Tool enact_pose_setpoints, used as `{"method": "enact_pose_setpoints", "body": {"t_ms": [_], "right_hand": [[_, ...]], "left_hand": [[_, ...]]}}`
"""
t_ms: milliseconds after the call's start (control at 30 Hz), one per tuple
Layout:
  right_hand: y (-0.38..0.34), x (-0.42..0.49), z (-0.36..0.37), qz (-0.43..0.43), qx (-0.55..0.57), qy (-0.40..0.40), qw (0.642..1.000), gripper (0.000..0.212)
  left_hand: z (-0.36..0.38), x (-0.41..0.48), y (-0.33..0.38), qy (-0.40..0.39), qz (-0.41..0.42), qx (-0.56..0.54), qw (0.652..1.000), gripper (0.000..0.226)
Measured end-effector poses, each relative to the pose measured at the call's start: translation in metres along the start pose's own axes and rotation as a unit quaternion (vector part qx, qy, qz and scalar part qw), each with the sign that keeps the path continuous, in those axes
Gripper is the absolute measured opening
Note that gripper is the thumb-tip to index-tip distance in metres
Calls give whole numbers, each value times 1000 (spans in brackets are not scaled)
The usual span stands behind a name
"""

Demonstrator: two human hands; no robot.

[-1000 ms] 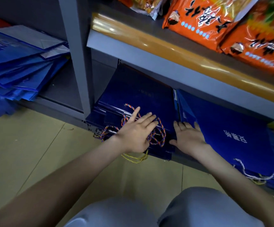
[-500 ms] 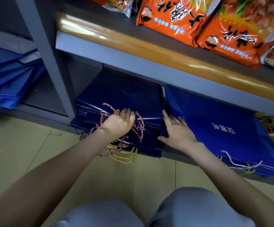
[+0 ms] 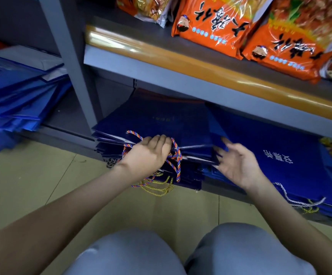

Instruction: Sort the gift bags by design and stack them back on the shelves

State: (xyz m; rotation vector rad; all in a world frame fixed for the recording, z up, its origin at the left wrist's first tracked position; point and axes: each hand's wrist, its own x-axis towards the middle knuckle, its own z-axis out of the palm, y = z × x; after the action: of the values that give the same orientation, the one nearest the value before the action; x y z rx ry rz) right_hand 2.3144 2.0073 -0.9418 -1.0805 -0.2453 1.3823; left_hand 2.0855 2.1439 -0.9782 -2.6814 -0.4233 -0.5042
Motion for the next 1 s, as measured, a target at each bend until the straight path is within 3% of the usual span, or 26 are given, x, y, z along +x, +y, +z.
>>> {"method": "enact_pose_setpoints", "body": {"t_ms": [67,133,267,367,433,500,567,633,733,833,867,900,967,1000], "right_hand": [[15,1,10,17,-80,42,996,93],[33,1,19,8,-232,85,969,89],[32,-3,18,0,-308,107,945,81],[14,-9,13,22,-341,104,934,72],[8,-13,10,34,-332,97,938,69],[8,-16,8,36,-314,93,944,67],[9,-16,6,42,-297,92,950,65],[11,-13,4,33,-266,97,958,64],[8,-14,8,23,-247,113,962,62],[4,-16,17,45,-287,101,951,60],[3,-16,23,52,-375,99,920,59],[2,-17,28,54,-528,96,842,60],[0,-17,35,7,-770,86,632,70],[2,-18,42,-34,-812,69,579,79]], "left_hand": [[0,-12,17,-62,2,-17,998,45],[-6,-23,30,-108,0,-57,992,60],[-27,-33,20,-73,-5,-220,973,71],[-33,-36,-5,-39,-57,-140,988,83],[-34,-37,-19,-102,-111,-66,986,104],[-32,-38,-20,-162,-140,-62,975,113],[-26,-40,-14,-175,-135,-95,971,111],[-22,-42,-4,-151,-124,-101,976,92],[-22,-42,8,-111,-122,-39,986,61],[-15,-40,7,-104,-156,5,982,55],[-12,-40,3,-105,-154,10,982,60],[-9,-39,-1,-102,-147,15,984,66],[-7,-38,-8,-75,-127,26,989,63],[-8,-36,-9,-54,-121,35,991,57]]}}
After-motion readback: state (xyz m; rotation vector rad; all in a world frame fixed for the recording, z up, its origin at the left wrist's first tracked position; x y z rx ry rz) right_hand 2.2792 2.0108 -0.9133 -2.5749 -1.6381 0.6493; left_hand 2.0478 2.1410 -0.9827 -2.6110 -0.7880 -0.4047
